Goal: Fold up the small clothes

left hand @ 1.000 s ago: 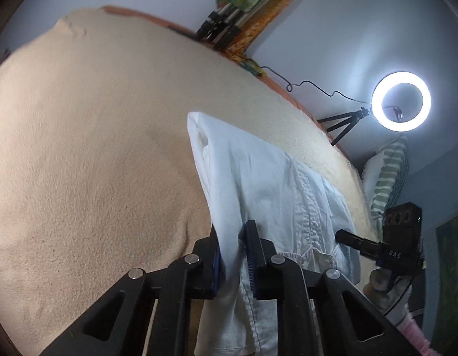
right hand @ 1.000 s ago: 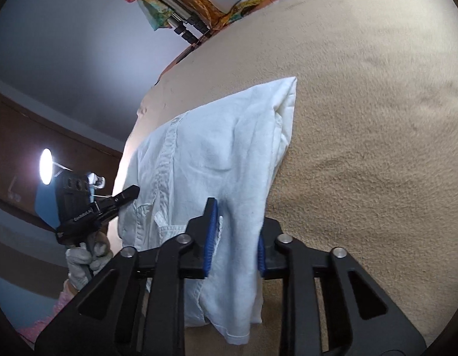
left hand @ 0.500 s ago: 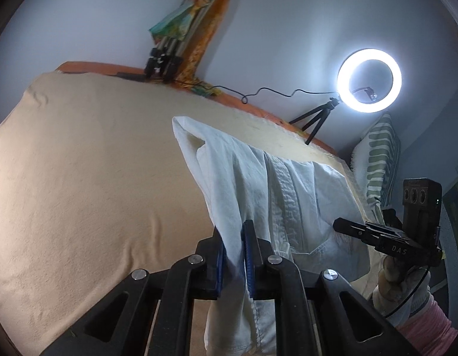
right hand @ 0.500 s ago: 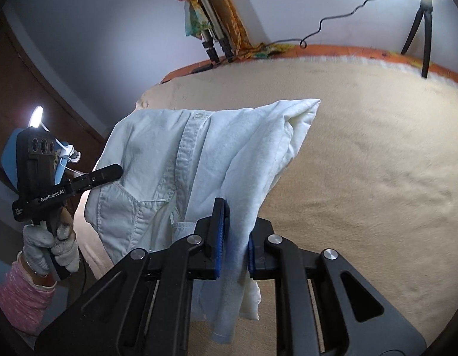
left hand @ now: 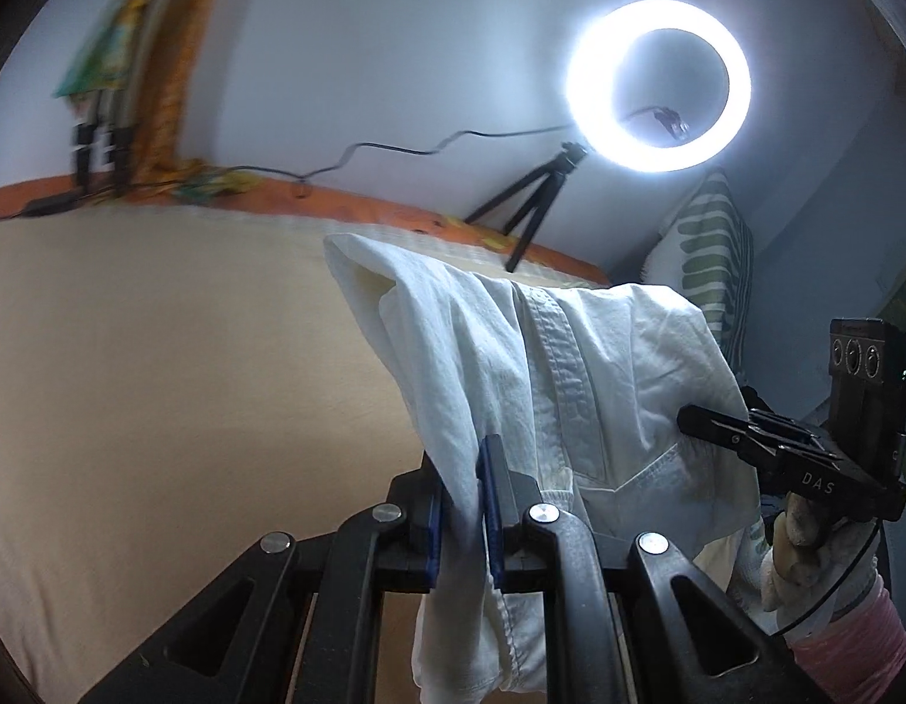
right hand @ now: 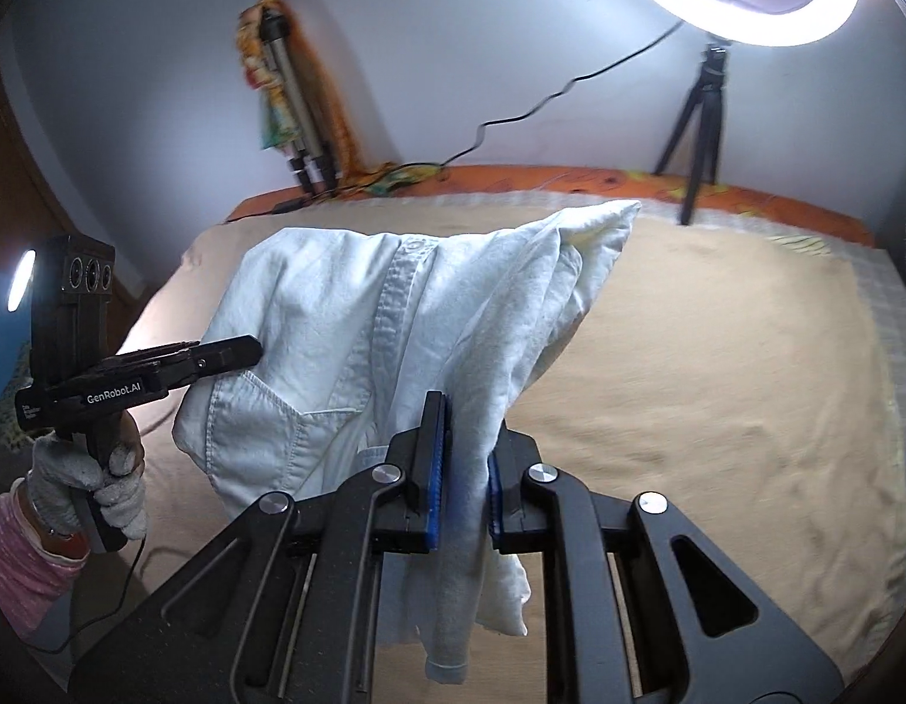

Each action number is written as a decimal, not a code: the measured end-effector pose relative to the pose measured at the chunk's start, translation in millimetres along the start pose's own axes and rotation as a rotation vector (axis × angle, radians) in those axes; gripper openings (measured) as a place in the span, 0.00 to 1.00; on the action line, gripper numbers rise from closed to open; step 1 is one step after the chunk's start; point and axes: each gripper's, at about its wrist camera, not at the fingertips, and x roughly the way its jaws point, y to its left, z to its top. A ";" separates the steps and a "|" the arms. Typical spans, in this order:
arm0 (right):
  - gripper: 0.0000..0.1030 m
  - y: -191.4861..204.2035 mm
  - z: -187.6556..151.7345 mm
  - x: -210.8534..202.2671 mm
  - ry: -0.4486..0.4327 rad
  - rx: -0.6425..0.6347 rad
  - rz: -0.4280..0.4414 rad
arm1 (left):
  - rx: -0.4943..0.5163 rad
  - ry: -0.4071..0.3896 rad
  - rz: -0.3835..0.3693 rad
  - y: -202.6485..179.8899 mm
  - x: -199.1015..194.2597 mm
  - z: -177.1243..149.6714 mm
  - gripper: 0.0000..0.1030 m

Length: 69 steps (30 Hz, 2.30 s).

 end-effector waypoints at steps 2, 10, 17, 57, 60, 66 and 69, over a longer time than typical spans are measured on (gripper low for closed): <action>0.12 -23.9 5.3 -1.6 -0.007 0.018 -0.034 | 0.018 0.012 -0.014 -18.6 26.7 10.8 0.09; 0.11 -119.8 23.9 5.6 -0.018 0.122 -0.139 | 0.105 0.065 -0.058 -93.1 135.1 52.2 0.08; 0.11 -185.8 32.8 14.9 -0.033 0.184 -0.205 | 0.126 0.104 -0.073 -124.7 201.4 70.1 0.08; 0.62 -166.7 6.7 -66.9 -0.160 0.254 -0.403 | 0.366 -0.013 0.152 -176.2 86.6 25.7 0.56; 0.62 -148.4 -5.1 -89.6 -0.191 0.252 -0.402 | 0.387 -0.045 0.133 -189.1 62.8 18.8 0.56; 0.62 -113.4 -18.9 -120.0 -0.222 0.215 -0.410 | 0.418 -0.082 0.095 -204.6 25.3 3.3 0.58; 0.62 -101.5 -26.9 -129.7 -0.234 0.222 -0.403 | 0.406 -0.089 0.075 -204.2 13.3 -1.9 0.61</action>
